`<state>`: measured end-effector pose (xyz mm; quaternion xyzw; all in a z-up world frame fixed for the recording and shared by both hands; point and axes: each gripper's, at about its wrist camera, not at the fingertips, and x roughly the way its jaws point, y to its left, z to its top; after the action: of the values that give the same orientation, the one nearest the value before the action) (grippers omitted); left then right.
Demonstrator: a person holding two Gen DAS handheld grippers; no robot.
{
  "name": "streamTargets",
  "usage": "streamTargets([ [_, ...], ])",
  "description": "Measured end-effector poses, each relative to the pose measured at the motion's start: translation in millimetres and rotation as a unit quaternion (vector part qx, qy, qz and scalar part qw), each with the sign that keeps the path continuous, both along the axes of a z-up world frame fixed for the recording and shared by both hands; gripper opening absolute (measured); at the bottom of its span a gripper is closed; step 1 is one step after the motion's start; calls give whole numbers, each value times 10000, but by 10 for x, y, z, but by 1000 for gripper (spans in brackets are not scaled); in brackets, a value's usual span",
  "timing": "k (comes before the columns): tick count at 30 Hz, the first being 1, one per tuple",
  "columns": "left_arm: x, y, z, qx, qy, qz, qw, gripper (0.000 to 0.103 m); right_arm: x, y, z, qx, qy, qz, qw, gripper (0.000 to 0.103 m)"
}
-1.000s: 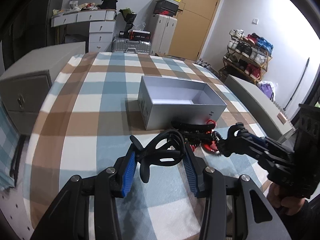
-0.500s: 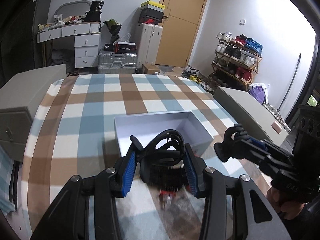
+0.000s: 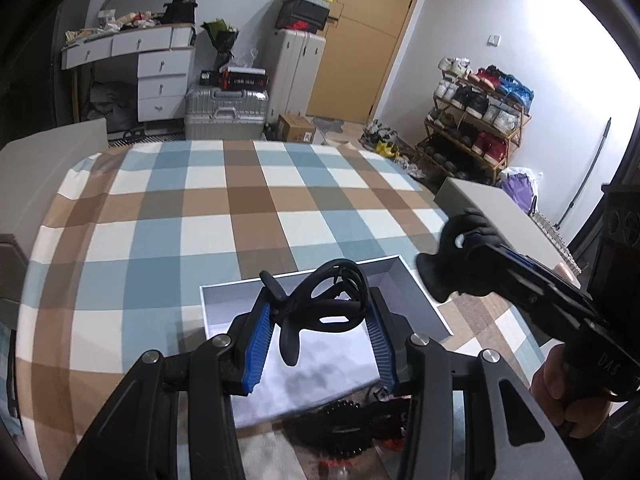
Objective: Organize jewelry
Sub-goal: 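Carry the black hair ties with the right tool into the box and release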
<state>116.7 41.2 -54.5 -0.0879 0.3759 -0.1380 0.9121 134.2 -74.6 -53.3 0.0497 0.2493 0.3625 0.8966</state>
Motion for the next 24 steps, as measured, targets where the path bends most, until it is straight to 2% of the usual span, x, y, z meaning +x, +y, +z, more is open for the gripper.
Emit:
streamTargets([
  [8, 133, -41, -177, 56, 406, -85, 9991, 39, 233, 127, -300, -337, 439, 159, 9983, 33],
  [24, 207, -88, -234, 87, 576, -161, 9982, 39, 420, 216, -484, -559, 804, 163, 9951, 34],
])
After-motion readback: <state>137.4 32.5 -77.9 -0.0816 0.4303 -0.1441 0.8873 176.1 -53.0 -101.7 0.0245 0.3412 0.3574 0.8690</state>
